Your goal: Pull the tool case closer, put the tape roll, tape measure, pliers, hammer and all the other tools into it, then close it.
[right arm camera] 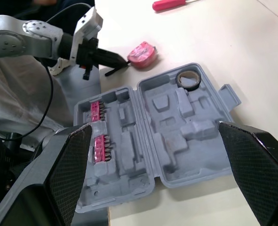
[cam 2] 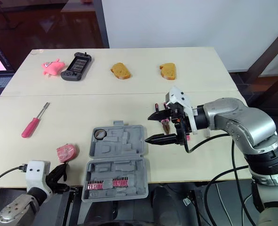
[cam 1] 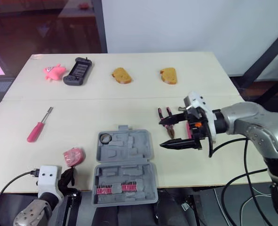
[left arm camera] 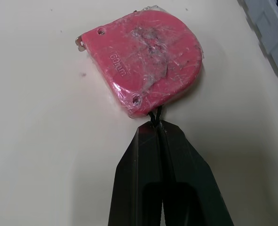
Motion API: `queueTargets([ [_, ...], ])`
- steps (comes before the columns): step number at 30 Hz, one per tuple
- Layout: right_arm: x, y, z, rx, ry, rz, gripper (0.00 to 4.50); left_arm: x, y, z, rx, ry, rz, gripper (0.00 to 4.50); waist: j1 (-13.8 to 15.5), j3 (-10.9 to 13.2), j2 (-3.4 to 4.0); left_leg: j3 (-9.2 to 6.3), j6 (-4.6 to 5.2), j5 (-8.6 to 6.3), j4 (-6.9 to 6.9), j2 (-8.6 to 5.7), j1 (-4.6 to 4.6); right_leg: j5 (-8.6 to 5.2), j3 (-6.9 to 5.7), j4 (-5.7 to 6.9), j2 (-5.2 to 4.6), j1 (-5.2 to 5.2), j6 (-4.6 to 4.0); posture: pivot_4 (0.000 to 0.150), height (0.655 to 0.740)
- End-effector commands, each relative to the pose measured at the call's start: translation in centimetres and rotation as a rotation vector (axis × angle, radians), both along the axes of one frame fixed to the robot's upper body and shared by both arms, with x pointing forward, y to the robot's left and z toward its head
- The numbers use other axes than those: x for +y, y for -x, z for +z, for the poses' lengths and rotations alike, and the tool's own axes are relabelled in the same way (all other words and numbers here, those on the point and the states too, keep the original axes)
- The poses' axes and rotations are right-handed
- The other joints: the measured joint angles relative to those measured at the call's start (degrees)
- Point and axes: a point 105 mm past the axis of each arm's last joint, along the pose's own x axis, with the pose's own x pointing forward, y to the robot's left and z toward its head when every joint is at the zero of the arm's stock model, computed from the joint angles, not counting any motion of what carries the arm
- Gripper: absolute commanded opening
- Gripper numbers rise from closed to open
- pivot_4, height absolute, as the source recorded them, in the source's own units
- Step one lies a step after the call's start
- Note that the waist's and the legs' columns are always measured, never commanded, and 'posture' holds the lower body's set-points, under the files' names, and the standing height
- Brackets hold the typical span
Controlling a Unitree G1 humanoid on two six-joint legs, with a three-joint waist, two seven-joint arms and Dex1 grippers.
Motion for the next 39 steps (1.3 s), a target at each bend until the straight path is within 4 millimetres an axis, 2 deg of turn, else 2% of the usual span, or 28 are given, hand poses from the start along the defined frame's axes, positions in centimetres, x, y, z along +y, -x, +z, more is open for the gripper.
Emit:
queueTargets([
  [1,0.3,0.3,1.2,-0.043,-0.021,0.047,4.50,0.4,0.3,1.2,-0.041,0.027,-0.004,0.63,0.0,0.0,-0.02,0.00,0.00,0.00,0.01,0.00,0.00,0.00,0.00,-0.01,0.00,0.01,-0.01,0.150,0.7400],
  [2,0.3,0.4,1.3,-0.044,-0.023,0.053,4.50,0.6,0.4,1.4,-0.052,0.028,-0.006,0.94,0.0,0.0,-0.03,0.00,0.00,0.00,0.01,0.00,-0.01,0.00,0.00,-0.03,-0.01,0.01,-0.01,0.150,0.7400],
  [4,0.3,0.4,1.4,-0.045,-0.026,0.061,4.50,1.1,0.6,2.2,-0.076,0.020,-0.017,1.94,0.0,0.0,-0.04,0.00,0.00,0.00,0.01,0.00,-0.04,0.01,0.00,-0.07,-0.02,0.00,-0.01,0.150,0.7400],
  [6,0.0,0.5,1.6,-0.048,-0.026,0.067,4.50,1.6,1.0,3.9,-0.142,0.019,-0.067,2.95,0.0,0.0,-0.05,0.01,0.00,0.00,0.00,0.00,-0.06,0.01,0.00,-0.07,-0.02,-0.04,-0.01,0.150,0.7400],
  [8,-0.2,0.6,1.7,-0.048,-0.026,0.069,4.50,1.3,1.4,5.4,-0.192,0.013,-0.157,4.08,0.0,0.0,-0.04,0.02,0.00,0.00,0.00,0.01,-0.11,0.03,0.00,-0.07,-0.02,-0.12,-0.05,0.150,0.7400],
  [9,-0.2,0.6,1.7,-0.048,-0.026,0.070,4.50,1.1,1.5,5.7,-0.204,0.016,-0.196,4.44,0.0,0.0,-0.03,0.03,0.00,0.00,0.00,0.01,-0.12,0.03,0.00,-0.07,-0.02,-0.14,-0.06,0.150,0.7400],
  [14,-0.3,0.9,1.9,-0.052,-0.035,0.081,4.50,1.2,0.7,7.5,-0.236,-0.031,-0.417,4.44,0.3,0.0,-0.04,0.04,-0.01,-0.01,0.01,0.01,-0.13,0.05,-0.02,-0.11,-0.04,-0.35,-0.09,0.150,0.7400],
  [16,-0.3,0.9,1.8,-0.053,-0.035,0.084,4.50,1.2,0.2,7.5,-0.223,-0.050,-0.482,4.44,0.1,0.0,-0.03,0.06,-0.01,-0.01,0.01,0.01,-0.13,0.06,-0.01,-0.14,-0.06,-0.33,-0.11,0.150,0.7400],
  [19,-0.1,1.1,2.2,-0.079,-0.044,0.093,4.50,2.0,-2.1,6.6,-0.122,-0.178,-0.754,4.44,0.4,0.0,0.03,0.07,-0.01,0.00,-0.01,0.01,-0.25,0.08,-0.02,-0.11,-0.03,-0.28,-0.11,0.150,0.7400],
  [22,-0.2,1.2,2.4,-0.104,-0.046,0.083,4.50,2.9,-3.7,6.0,-0.067,-0.224,-0.867,4.44,0.3,0.1,0.08,0.02,0.00,0.00,-0.04,0.04,-0.34,0.11,-0.09,-0.05,0.01,-0.40,-0.17,0.150,0.7400],
  [26,-0.3,1.2,2.5,-0.111,-0.047,0.062,4.50,3.7,-5.3,5.2,-0.055,-0.275,-0.924,4.44,-0.2,0.1,0.10,0.10,0.00,0.00,-0.02,0.04,-0.55,0.16,-0.06,-0.14,-0.04,-0.51,-0.07,0.150,0.7400],
  [29,-0.7,1.4,2.5,-0.115,-0.037,0.047,4.50,3.5,-6.0,4.4,-0.052,-0.269,-0.951,4.44,0.0,0.1,0.12,0.04,0.01,0.01,-0.09,0.09,-0.55,0.25,-0.12,0.00,0.03,-0.56,0.15,0.150,0.7400],
  [33,-1.0,1.5,2.6,-0.120,-0.029,0.029,4.50,3.4,-5.9,3.0,-0.032,-0.265,-0.971,4.44,0.1,0.1,0.13,0.02,0.02,0.01,-0.05,0.09,-0.55,0.23,-0.12,0.16,0.04,-0.60,0.17,0.150,0.7400],
  [39,-1.1,1.6,2.5,-0.116,-0.025,0.023,4.50,4.2,-6.3,2.3,-0.021,-0.273,-0.929,4.44,0.0,0.1,0.12,0.02,0.02,0.01,0.03,0.09,-0.51,0.22,-0.11,0.19,0.03,-0.55,0.12,0.150,0.7400],
])
